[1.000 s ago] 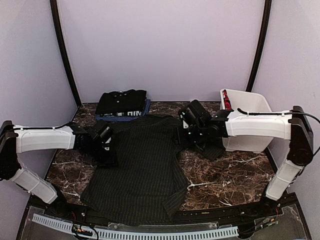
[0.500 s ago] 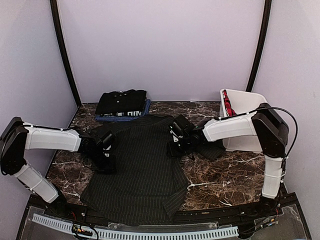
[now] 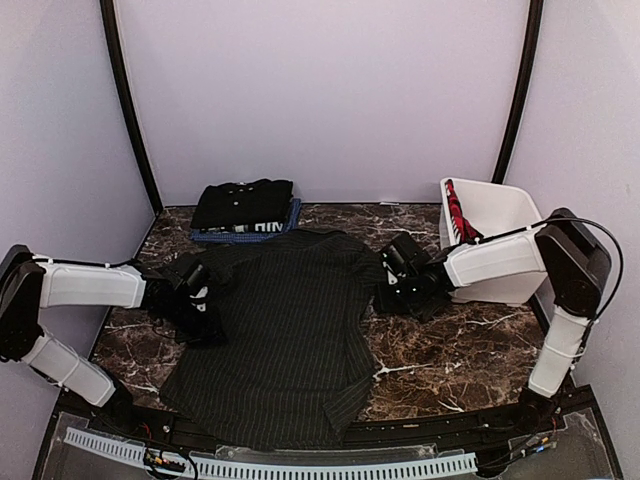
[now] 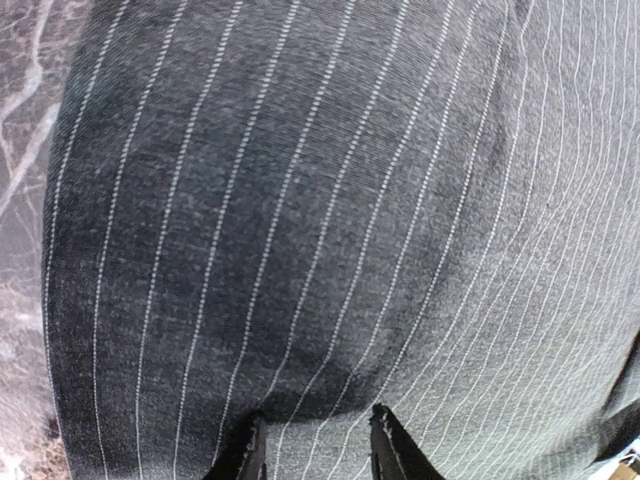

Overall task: Fold and stack the long sleeve shirts
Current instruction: Smooth out the flattened shirt at the center of the board, then smooth out the corner of the shirt at the corner of the board.

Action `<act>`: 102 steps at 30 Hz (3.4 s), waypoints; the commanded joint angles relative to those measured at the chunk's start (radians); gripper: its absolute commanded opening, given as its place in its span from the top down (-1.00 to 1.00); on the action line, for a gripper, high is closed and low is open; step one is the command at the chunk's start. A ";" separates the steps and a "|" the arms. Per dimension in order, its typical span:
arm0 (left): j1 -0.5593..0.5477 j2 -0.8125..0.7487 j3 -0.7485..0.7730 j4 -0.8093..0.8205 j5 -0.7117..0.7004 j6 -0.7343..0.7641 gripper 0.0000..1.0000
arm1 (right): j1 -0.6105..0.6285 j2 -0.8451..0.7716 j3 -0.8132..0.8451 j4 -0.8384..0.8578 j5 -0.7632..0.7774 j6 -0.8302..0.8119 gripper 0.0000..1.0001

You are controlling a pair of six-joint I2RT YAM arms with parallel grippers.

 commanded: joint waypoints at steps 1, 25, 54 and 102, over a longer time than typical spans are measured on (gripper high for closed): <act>0.057 0.017 -0.088 -0.039 -0.011 -0.020 0.32 | -0.075 -0.022 -0.071 -0.050 0.049 -0.017 0.00; 0.094 -0.010 -0.075 -0.055 -0.031 -0.031 0.34 | 0.003 0.139 0.246 -0.004 0.113 -0.029 0.43; 0.097 -0.150 0.097 -0.130 0.043 0.060 0.21 | -0.037 -0.036 0.160 -0.128 0.151 -0.048 0.07; -0.820 0.268 0.299 0.281 0.012 -0.385 0.26 | 0.056 -0.814 -0.435 -0.016 0.285 0.186 -0.57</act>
